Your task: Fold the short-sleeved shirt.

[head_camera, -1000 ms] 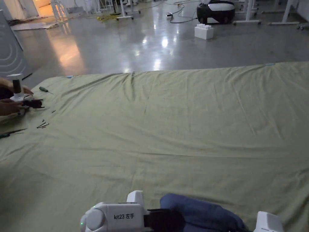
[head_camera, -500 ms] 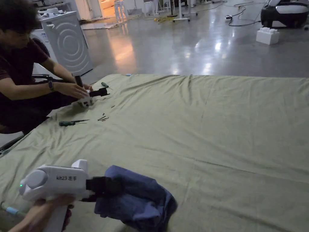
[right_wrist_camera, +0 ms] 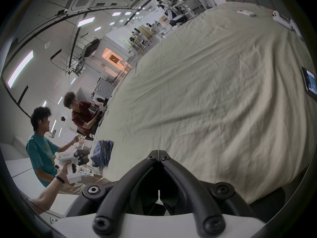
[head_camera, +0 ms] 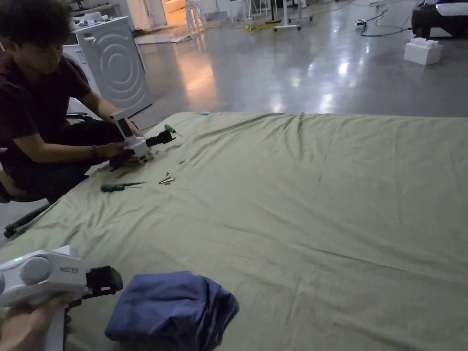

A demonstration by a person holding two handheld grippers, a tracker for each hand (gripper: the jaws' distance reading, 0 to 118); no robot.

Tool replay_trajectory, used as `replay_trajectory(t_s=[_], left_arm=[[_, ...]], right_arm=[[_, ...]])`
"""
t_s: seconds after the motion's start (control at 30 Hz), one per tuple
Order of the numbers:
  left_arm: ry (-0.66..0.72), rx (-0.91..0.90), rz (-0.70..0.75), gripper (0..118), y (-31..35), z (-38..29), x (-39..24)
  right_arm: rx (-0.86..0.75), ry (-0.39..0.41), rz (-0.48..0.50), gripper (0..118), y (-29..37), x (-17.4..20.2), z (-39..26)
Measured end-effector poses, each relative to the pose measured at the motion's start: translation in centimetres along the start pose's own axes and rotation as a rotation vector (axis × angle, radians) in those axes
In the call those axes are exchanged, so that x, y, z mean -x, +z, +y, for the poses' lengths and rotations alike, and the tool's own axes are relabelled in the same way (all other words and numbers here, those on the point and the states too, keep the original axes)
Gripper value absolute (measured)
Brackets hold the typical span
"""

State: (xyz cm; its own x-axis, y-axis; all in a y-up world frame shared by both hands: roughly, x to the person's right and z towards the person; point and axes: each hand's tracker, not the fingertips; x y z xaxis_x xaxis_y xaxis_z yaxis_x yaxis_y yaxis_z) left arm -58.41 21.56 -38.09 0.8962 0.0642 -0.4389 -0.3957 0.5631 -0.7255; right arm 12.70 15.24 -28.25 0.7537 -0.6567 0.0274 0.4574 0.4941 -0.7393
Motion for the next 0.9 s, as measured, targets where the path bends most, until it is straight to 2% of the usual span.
replay_trajectory(t_s=[0.07,0.23,0.33,0.43,0.53,0.6,0.67,0.73,0.77,0.8,0.83,0.87,0.9], left_arm=[[-0.151,-0.099,0.039,84,4.5,-0.2,-2.1],[-0.296,-0.362,-0.229,83,14.3,-2.7,-7.1],[-0.28,-0.581,-0.332,83,20.3,-7.9,-11.9],[-0.326,-0.769,-0.507,82,24.6,-13.3,-16.5],[-0.46,-0.875,-0.466,80,27.9,-16.3,-20.9],[-0.532,-0.949,-0.419,77,29.6,-17.9,-22.9],[-0.59,-0.956,-0.385,75,30.8,-18.9,-24.6],[-0.586,-0.983,-0.39,58,31.6,-19.7,-25.1],[-0.59,-0.987,-0.392,43,32.0,-20.0,-25.2],[-0.598,-1.003,-0.384,21,32.3,-20.2,-25.2],[-0.593,-1.011,-0.374,15,32.4,-20.3,-25.2],[-0.59,-1.021,-0.365,15,32.6,-20.5,-25.0],[-0.582,-1.013,-0.367,6,32.9,-20.5,-25.0]], right_arm=[[-0.052,0.006,0.016,0,1.6,0.4,0.3],[-0.22,0.142,-0.012,0,5.8,2.6,1.2],[-0.359,0.238,-0.028,0,9.2,4.8,1.4],[-0.472,0.349,-0.085,0,12.4,6.8,1.2],[-0.581,0.459,-0.118,0,15.6,8.3,0.5],[-0.664,0.503,-0.137,0,17.4,9.2,-0.2],[-0.707,0.514,-0.095,0,19.2,9.6,-0.7],[-0.746,0.524,-0.119,0,20.3,10.0,-1.2],[-0.752,0.553,-0.145,0,20.7,10.2,-1.3],[-0.757,0.585,-0.17,0,20.9,10.5,-1.5],[-0.761,0.606,-0.196,0,21.0,10.7,-1.6],[-0.77,0.634,-0.215,0,21.1,10.8,-1.5],[-0.778,0.667,-0.218,0,21.1,11.1,-1.5]])
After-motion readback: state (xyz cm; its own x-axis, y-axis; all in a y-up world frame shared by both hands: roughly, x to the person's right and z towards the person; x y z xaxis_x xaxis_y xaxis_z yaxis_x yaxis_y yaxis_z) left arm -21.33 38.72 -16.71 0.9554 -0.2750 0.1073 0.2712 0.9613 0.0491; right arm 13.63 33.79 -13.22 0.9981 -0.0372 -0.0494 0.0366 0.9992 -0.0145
